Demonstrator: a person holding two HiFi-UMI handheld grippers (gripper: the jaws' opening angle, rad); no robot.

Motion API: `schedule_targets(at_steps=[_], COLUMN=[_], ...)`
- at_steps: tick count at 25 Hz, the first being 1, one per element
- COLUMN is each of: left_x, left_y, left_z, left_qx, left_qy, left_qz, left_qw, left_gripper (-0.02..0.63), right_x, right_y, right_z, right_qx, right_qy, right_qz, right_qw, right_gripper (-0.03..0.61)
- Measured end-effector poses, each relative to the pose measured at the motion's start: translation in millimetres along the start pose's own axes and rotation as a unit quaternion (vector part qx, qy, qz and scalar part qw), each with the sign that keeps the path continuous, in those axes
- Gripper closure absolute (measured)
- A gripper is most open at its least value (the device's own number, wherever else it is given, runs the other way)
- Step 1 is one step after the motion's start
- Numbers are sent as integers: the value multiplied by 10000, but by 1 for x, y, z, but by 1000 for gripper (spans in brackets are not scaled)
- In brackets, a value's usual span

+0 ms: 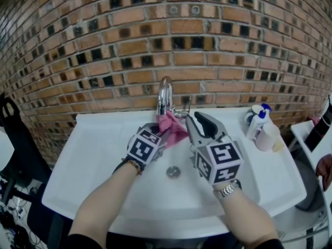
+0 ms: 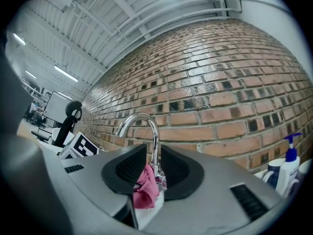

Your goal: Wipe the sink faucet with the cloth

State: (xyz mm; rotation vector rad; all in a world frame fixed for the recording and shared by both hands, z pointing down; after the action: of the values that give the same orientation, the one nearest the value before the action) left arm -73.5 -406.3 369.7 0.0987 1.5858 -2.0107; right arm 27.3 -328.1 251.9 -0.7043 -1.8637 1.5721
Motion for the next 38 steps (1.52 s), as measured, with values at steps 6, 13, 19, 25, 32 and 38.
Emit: schedule_targets(at_steps=[6, 13, 19, 25, 32, 38], left_x=[-4, -9, -8, -11, -15, -24], left_y=[2, 0, 1, 2, 8, 16], left_z=[-11, -29, -59, -94, -141, -179], left_qx=[-88, -145, -235, -356, -669, -854], left_qy=[-1, 5, 7, -8, -3, -44], left_qz=[-51, -77, -146, -238, -492, -660], left_qw=[9999, 9999, 9996, 9991, 9965, 9942], left_gripper=[568, 566, 566, 566, 566, 566], right_x=[2, 0, 9, 21, 50, 74], right_y=[1, -2, 3, 1, 1, 3], right_z=[-1, -4, -2, -23, -46, -64], right_qx=[7, 31, 332, 460, 506, 488], right_qy=[-33, -72, -28, -77, 11, 43], right_qz=[-19, -18, -103, -67, -113, -103], right_qw=[10000, 10000, 9994, 9989, 9987, 9987], right_gripper=[474, 474, 474, 474, 474, 477])
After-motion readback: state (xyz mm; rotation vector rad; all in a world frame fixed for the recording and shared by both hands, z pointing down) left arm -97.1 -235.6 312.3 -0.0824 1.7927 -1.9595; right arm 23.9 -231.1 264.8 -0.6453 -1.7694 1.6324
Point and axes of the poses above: the fingertips, and each gripper's own axes: z forward along the fingers, x to its left, y out of its top, the point moved 2 cm from there along -z, backward along the fingers, and after that the axes turned 13 degrees about y, right-handed, at the moved point
